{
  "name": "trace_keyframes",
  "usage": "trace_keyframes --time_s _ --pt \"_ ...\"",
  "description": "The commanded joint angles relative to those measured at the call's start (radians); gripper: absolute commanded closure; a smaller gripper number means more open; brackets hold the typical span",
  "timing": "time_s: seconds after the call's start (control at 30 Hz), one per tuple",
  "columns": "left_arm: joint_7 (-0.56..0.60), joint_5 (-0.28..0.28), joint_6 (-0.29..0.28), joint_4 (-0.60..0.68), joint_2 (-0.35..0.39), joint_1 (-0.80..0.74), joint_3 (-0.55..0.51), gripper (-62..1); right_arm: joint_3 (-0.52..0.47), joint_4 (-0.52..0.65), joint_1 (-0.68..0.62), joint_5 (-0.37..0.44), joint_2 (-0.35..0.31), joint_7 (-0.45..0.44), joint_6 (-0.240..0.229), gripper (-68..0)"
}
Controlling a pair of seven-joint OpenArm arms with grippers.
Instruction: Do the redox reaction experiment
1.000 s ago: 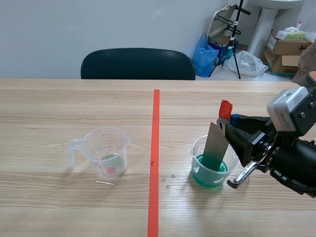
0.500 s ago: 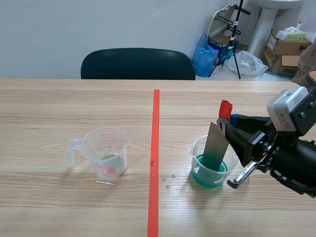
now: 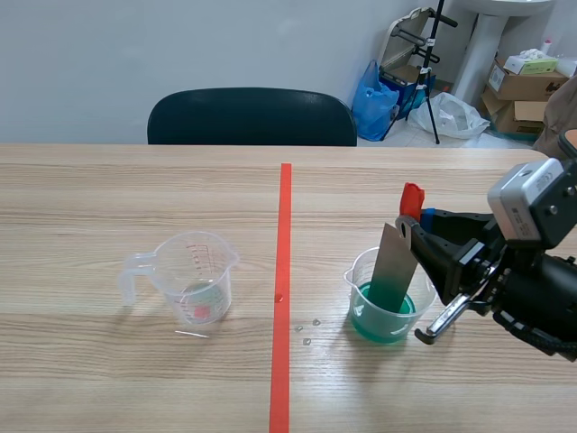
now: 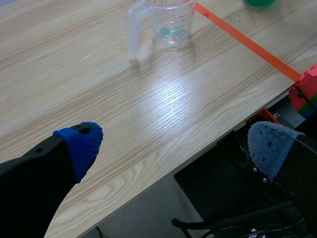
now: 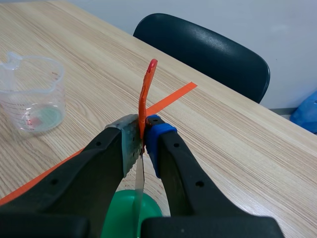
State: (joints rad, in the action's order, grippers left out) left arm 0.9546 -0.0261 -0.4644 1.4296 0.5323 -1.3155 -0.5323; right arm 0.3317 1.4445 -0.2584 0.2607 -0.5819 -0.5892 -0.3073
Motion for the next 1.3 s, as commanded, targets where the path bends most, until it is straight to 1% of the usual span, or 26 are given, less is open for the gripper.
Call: trace_keyframes --time_s 0.0,0.63,0.77,0.9,1.0,1.27 --pt "0.014 -0.007 -0.002 0.011 -0.003 -0.001 -0.001 -62.3 -0.001 0.005 0.009 0.008 -0.008 -0.002 0.003 -2.0" --pt "0.014 -0.006 -0.002 0.011 -0.003 -0.001 -0.001 -62.3 -0.006 0.007 0.009 0.008 -0.008 -0.008 0.003 -2.0" --pt "0.014 -0.006 -0.002 0.011 -0.003 -0.001 -0.001 -62.3 -0.020 0.010 0.006 0.009 -0.020 -0.021 0.003 -2.0" --pt "0.014 -0.006 -0.002 0.011 -0.003 -0.001 -0.001 -62.3 -0.032 0.035 0.000 0.018 -0.048 -0.024 0.003 -2.0" --pt "0.014 -0.006 -0.002 0.011 -0.003 -0.001 -0.001 -62.3 -0.051 0.070 -0.014 0.047 -0.068 -0.023 0.003 -2.0" --pt "0.014 -0.006 -0.002 0.011 -0.003 -0.001 -0.001 -62.3 -0.117 0.183 -0.093 0.046 -0.101 -0.024 -0.001 -2.0"
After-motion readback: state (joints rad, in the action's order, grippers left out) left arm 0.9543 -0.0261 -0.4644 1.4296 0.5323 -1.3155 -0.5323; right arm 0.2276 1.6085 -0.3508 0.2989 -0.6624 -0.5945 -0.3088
